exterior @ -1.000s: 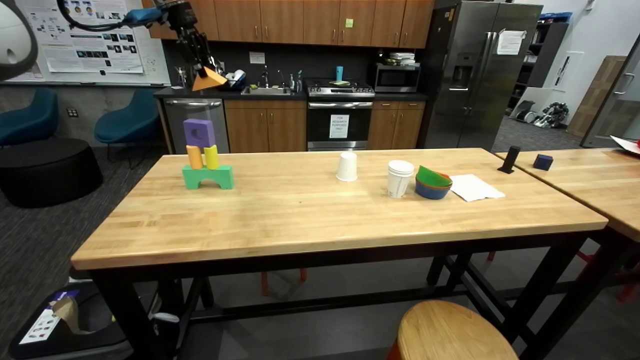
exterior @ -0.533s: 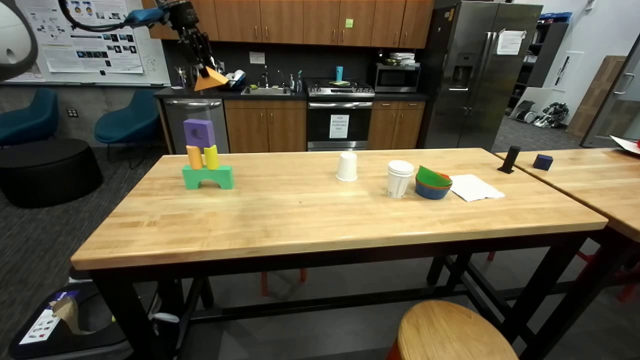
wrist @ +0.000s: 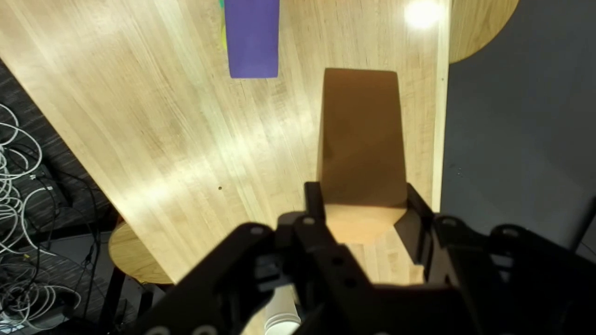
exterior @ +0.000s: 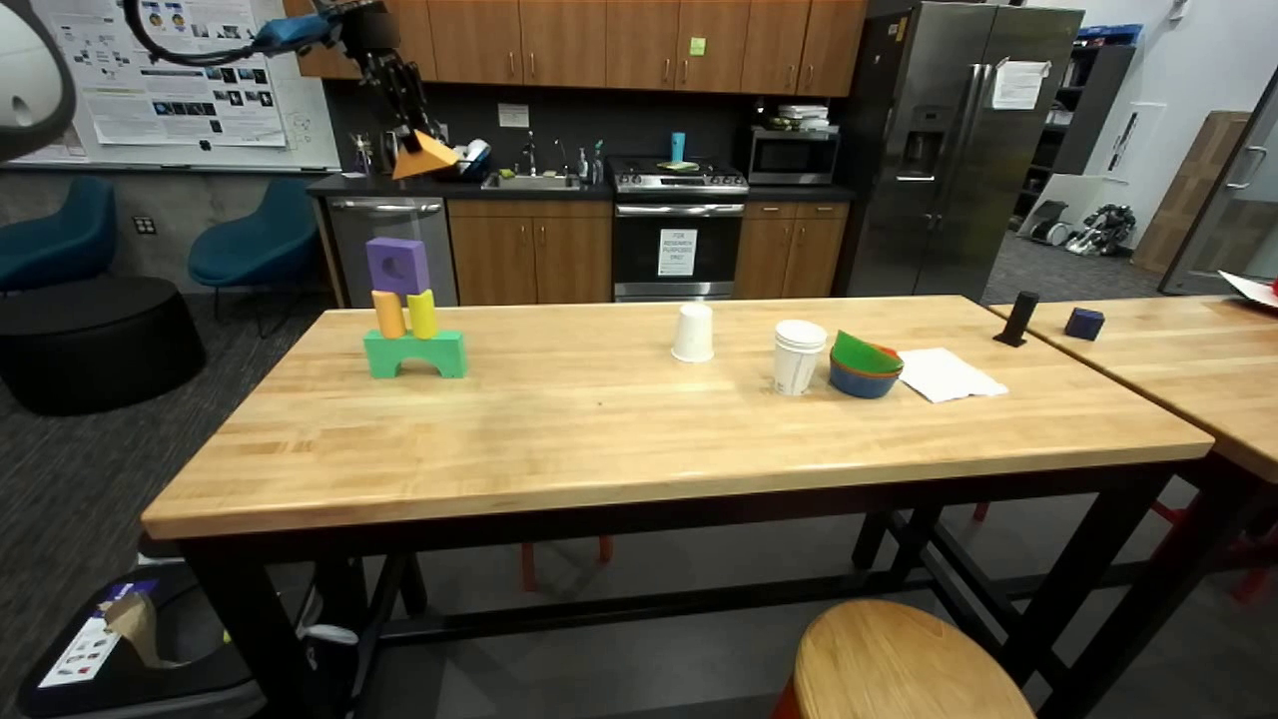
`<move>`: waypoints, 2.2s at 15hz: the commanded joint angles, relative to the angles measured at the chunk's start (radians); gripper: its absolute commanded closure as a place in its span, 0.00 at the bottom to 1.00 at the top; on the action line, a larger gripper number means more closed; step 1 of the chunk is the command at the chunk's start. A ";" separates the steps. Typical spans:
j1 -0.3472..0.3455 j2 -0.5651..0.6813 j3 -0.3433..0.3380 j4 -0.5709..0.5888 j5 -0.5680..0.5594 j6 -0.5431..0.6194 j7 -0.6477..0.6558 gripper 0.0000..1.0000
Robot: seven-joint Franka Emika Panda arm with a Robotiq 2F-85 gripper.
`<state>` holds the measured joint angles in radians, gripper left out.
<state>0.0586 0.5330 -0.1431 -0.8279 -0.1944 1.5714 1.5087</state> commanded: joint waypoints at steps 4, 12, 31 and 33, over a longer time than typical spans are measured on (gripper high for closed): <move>0.000 -0.015 -0.006 -0.016 -0.005 0.011 0.013 0.84; 0.004 -0.051 -0.005 -0.013 -0.014 0.039 -0.014 0.84; -0.011 -0.088 -0.007 -0.026 -0.018 0.017 -0.095 0.84; -0.007 -0.085 -0.009 -0.035 -0.023 0.029 -0.079 0.84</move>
<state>0.0459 0.4569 -0.1491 -0.8404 -0.2124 1.5872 1.4032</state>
